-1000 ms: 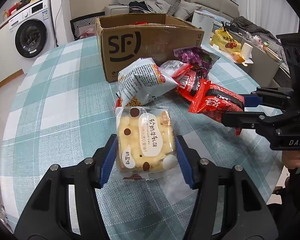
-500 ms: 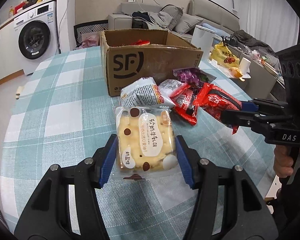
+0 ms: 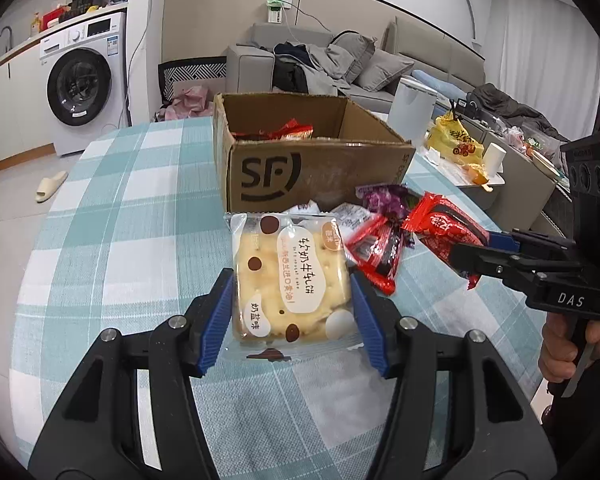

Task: Organize snacks
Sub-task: 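Carry both packets over the SF box and open both tools to drop them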

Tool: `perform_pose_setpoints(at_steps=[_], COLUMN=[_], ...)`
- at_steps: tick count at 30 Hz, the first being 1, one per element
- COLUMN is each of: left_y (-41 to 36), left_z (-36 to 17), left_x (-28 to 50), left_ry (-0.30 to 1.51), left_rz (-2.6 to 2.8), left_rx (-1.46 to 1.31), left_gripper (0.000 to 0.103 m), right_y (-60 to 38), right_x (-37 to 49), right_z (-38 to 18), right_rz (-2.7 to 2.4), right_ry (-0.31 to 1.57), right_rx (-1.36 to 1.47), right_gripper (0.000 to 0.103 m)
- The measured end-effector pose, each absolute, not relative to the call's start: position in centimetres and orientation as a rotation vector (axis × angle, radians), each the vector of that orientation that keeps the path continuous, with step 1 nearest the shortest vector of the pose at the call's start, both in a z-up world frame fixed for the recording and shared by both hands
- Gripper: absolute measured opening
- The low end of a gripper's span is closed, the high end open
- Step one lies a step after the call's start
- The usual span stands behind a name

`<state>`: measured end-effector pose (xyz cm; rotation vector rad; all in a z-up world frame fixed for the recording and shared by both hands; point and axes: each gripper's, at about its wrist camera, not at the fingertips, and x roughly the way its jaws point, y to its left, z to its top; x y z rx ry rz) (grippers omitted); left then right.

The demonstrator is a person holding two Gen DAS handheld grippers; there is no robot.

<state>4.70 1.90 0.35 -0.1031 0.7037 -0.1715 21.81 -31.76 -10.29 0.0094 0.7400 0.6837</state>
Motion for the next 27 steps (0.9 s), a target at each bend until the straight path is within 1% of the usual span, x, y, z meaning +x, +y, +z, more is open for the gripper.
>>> perform_pose_setpoints(at_steps=[27], left_y=[2.1], left_z=[5.8], left_x=[11.6], left_ry=[0.592], left_rz=[-0.142], left_rx=[-0.091], left_gripper=[0.055], right_y=[-30.7], right_x=[26.6], right_z=[-5.6], right_rz=[0.62], right_ry=[0.676], right_rx=[0.025], right_gripper=[0.043])
